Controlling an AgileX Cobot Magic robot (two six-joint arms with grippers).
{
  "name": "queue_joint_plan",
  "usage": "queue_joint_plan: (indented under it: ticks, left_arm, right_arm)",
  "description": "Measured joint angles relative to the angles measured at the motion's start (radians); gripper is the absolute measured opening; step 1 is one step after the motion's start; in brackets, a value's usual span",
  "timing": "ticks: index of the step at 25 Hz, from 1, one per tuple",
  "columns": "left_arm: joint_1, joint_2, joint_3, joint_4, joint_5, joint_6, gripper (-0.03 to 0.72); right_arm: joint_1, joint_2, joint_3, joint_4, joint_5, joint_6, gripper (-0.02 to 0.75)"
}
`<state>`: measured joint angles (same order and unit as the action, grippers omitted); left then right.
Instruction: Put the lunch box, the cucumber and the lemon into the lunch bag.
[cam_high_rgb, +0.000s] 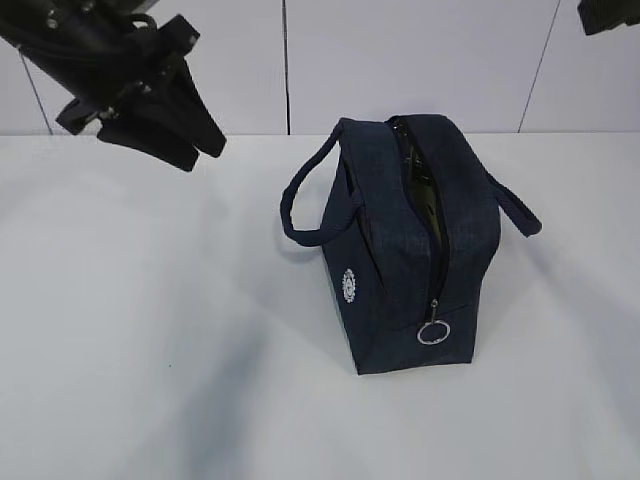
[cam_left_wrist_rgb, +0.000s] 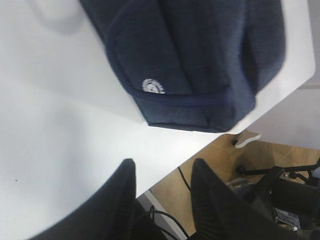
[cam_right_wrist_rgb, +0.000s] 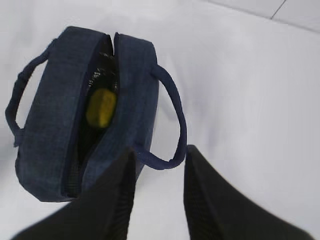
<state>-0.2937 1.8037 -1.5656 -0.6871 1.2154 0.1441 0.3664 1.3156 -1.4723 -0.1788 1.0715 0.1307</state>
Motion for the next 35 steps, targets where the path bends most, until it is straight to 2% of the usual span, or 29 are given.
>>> queue_joint_plan:
  ticks: [7,11,17,23,35]
  left_arm:
    - [-0.049,-0.131,0.000,0.024,0.006,-0.015,0.266]
    - [-0.088,-0.157,0.000,0.029,0.011,-0.027,0.266]
    - [-0.121,-0.157,0.000,0.033,0.015,-0.032,0.262]
    - [-0.123,-0.157,0.000,0.036,0.018,-0.034,0.261]
    - [-0.123,-0.157,0.000,0.038,0.018,-0.045,0.258]
  right_arm:
    - [0.000,-0.303,0.423,0.047,-0.368,-0.004,0.263]
    - [0.000,-0.447,0.616,0.114,-0.501,-0.004,0.262]
    - [0.000,-0.628,0.854,0.138,-0.638,-0.048,0.261]
    - [0.000,-0.733,0.997,0.139,-0.699,-0.053,0.261]
    - [0.000,-0.725,1.045,0.165,-0.756,-0.048,0.260]
